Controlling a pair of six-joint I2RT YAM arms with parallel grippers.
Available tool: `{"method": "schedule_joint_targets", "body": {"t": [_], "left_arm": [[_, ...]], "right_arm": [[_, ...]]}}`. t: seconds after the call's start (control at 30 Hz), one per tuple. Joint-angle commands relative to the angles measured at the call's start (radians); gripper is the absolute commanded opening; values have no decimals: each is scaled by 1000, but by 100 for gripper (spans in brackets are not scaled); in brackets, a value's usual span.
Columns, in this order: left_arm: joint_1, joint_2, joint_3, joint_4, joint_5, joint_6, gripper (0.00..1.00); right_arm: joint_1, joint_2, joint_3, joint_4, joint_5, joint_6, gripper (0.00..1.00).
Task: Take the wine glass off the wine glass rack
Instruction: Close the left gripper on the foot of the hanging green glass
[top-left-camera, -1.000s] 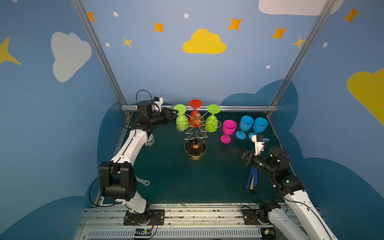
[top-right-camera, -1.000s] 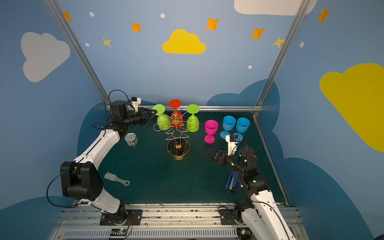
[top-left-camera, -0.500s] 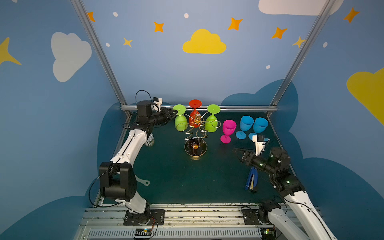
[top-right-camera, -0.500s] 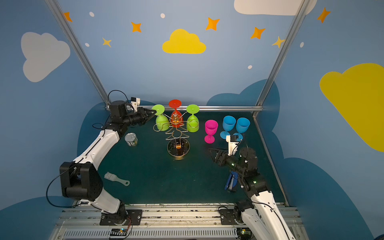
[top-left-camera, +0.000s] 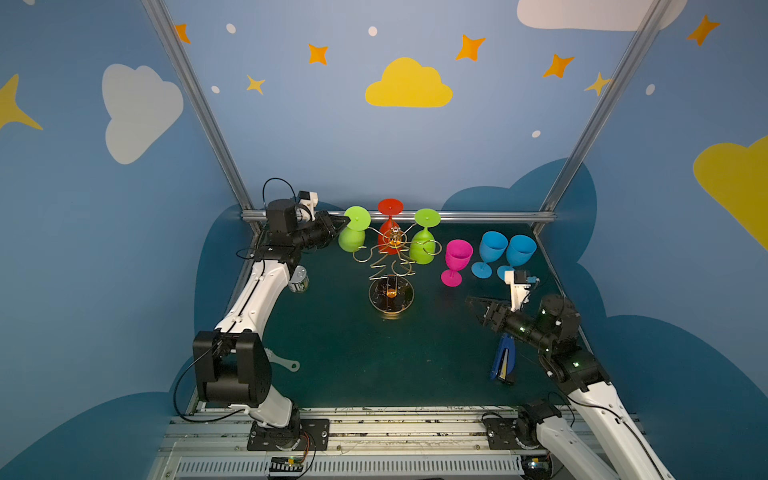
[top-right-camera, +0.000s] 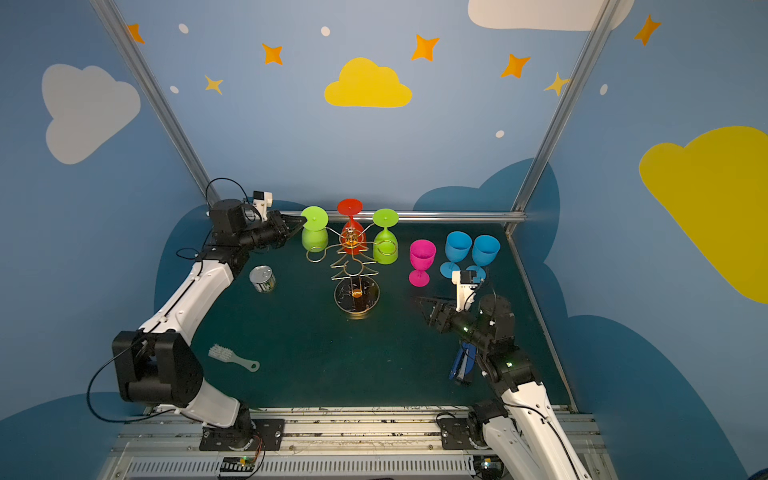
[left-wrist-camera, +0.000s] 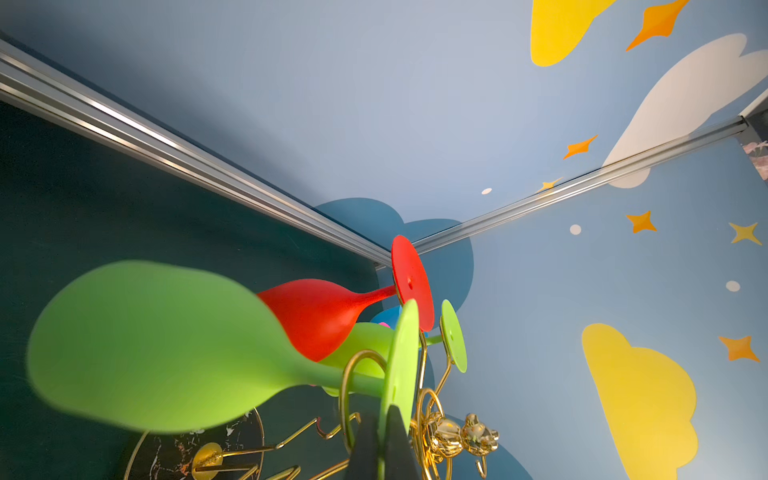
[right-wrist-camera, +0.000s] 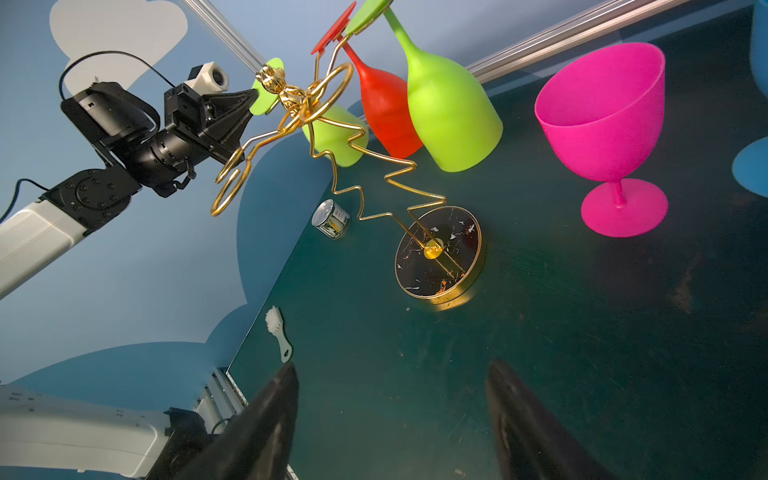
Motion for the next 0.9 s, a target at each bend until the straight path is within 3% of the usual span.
{"method": "schedule_joint_targets", "body": {"t": [0.0,0.47,0.87], "left_arm": [[6,-11,18,14,7,2,4],[-6,-25,-5,124,69,-130,4],[-64,-32,-51,151,44,-143,4]], "right_arm": [[4,-18,-9,14,0,9,71],[4,-27,-11,18,5,15,71],[5,-23,-9,22,1,16,71]]}}
